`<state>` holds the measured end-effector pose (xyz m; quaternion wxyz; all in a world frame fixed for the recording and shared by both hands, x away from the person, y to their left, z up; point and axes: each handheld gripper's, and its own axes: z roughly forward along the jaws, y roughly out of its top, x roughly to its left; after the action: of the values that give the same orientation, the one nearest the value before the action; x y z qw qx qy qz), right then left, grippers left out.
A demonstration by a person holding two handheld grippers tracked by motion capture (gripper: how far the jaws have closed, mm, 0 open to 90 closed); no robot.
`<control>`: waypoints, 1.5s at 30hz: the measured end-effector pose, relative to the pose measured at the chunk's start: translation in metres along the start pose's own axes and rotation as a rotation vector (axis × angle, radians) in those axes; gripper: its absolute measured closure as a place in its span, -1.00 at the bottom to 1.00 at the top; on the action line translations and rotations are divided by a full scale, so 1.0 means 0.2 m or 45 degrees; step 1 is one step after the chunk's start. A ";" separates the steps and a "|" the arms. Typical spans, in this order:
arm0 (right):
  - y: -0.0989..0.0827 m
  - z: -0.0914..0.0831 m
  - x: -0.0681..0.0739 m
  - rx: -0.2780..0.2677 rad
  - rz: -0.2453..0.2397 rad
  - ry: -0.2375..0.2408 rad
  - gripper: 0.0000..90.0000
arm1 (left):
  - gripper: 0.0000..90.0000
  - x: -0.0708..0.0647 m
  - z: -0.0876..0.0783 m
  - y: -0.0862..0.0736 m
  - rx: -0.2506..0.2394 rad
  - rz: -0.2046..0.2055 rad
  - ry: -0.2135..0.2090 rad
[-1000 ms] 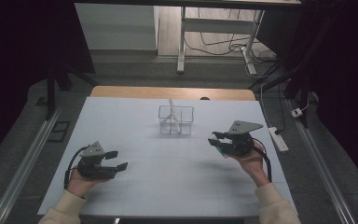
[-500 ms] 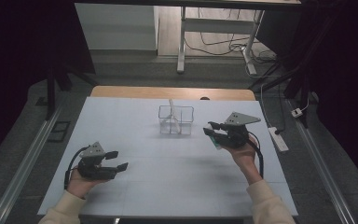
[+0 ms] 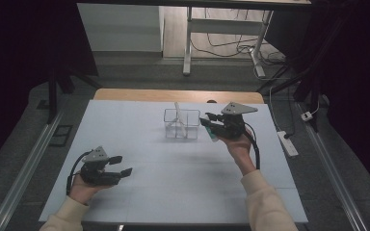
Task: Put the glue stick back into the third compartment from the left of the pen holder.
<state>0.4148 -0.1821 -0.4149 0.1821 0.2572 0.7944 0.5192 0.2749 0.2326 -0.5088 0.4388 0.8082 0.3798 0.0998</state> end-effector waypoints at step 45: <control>0.11 0.40 -0.12 -0.090 0.111 -0.018 0.39 | -0.29 0.02 -0.02 -0.02 -0.003 -0.009 0.006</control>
<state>0.4833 -0.1306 -0.4257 0.1737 0.2887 0.7624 0.5525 0.2747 0.2385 -0.5101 0.4392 0.8061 0.3835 0.1008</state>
